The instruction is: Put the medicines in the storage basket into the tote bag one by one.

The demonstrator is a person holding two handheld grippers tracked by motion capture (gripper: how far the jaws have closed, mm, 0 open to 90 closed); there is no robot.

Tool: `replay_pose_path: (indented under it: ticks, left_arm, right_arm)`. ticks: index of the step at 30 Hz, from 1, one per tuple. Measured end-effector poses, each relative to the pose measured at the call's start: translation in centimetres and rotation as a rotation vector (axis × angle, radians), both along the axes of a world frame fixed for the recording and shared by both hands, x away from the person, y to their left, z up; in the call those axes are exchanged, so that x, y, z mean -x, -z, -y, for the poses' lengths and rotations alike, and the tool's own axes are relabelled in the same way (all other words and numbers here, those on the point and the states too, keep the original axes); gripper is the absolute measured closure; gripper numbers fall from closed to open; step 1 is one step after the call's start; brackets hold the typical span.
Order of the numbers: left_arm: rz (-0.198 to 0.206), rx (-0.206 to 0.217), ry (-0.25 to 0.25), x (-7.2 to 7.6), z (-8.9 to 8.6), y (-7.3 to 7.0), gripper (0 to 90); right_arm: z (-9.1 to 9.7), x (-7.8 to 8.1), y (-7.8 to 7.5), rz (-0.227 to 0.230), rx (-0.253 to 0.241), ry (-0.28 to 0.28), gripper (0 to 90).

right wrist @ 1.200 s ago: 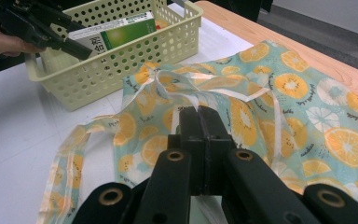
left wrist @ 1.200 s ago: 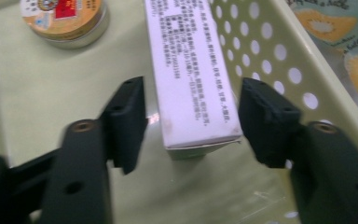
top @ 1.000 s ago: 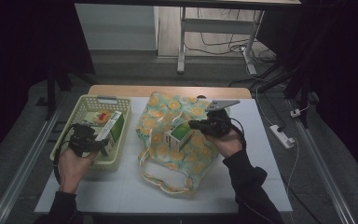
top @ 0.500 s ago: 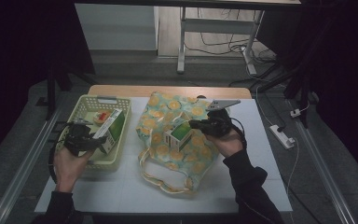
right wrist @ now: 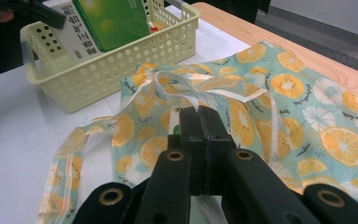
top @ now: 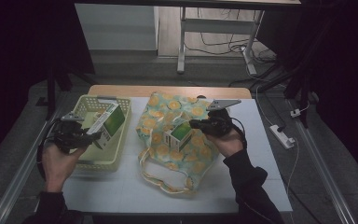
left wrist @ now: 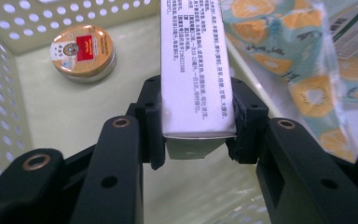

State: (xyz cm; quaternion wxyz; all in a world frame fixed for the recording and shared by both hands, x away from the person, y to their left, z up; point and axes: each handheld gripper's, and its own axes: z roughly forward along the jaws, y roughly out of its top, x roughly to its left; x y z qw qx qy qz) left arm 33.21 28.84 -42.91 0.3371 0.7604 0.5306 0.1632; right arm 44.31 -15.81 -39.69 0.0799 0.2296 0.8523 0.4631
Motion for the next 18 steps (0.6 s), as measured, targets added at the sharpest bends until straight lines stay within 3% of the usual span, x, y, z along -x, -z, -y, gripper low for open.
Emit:
replay_pose_path:
  ticks: [3, 6, 10, 18]
  left_arm:
    - [0.008, -0.001, 0.012, 0.5, -0.1, -0.6, 62.5]
    - [0.011, 0.029, 0.037, 0.9, -0.4, -1.2, 62.6]
    - [0.024, 0.033, 0.062, 1.4, -0.4, -1.9, 62.5]
    - [0.029, 0.083, 0.135, 2.5, 0.2, -2.9, 62.5]
  right_arm:
    - [0.0, 0.0, 0.0, -0.003, -0.001, 0.001, 90.0]
    - [0.0, 0.0, 0.0, -0.002, -0.001, 0.002, 90.0]
    - [0.0, 0.0, -0.1, -0.002, -0.002, 0.002, 90.0]
    - [0.0, 0.0, 0.0, -0.008, -0.005, 0.002, 90.0]
